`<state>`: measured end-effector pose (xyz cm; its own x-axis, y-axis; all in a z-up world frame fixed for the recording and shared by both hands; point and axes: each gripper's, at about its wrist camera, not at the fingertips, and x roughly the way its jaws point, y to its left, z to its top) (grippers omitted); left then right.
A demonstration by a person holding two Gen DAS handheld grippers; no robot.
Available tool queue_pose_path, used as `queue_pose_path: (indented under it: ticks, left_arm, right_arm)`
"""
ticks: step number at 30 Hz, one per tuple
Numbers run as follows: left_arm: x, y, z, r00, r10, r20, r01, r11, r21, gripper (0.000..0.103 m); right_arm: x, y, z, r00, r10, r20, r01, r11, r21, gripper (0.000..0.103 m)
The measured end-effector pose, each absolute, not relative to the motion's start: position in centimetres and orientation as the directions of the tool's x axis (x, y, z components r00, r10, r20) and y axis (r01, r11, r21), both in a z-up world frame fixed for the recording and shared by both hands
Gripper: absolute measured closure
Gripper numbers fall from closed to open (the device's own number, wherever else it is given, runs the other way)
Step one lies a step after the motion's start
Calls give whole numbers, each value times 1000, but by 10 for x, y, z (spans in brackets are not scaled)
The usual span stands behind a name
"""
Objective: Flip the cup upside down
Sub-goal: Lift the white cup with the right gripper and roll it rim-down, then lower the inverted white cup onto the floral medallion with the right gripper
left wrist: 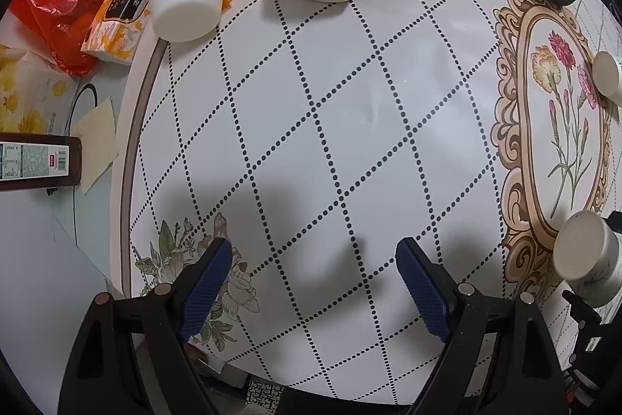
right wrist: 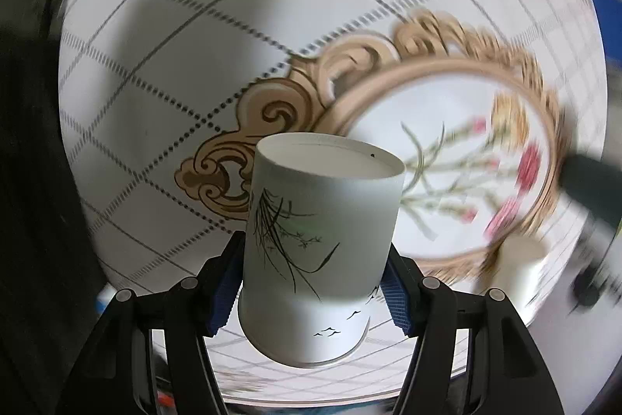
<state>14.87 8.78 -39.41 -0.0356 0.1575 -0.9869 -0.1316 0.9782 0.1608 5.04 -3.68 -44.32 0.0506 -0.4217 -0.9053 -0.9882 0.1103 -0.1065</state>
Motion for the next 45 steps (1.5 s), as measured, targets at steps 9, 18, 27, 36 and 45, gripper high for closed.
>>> queue_pose_path:
  ticks: [9,18,27,36,45]
  left_arm:
    - [149,67,-390,-28,158,-987,-110,981,160,17]
    - [141,53,-387,-27,166,-986,-91,982,167,17]
    - [131,53,-388,-28,168,-985,-99,981,170,17]
    - [127,55,-387,-24,167,-986,-101,981,168,17]
    - [125,50,-384,-23,169,-985,-87,982,170,17]
  right_arm:
    - [89,-82,-447,-197,-378,-904,-778,621,-90,37]
    - [102,-136,-450,-339,-291,-895,-595,803,-35,36]
    - [104,-128,-457,-383,-283,-880,-561,827,-22,22]
    - [141,-124,-448,-343,-272,-899,-529,847,-54,16]
    - [164,-131,-434,-290,-227,-930,-484,873,-63,41]
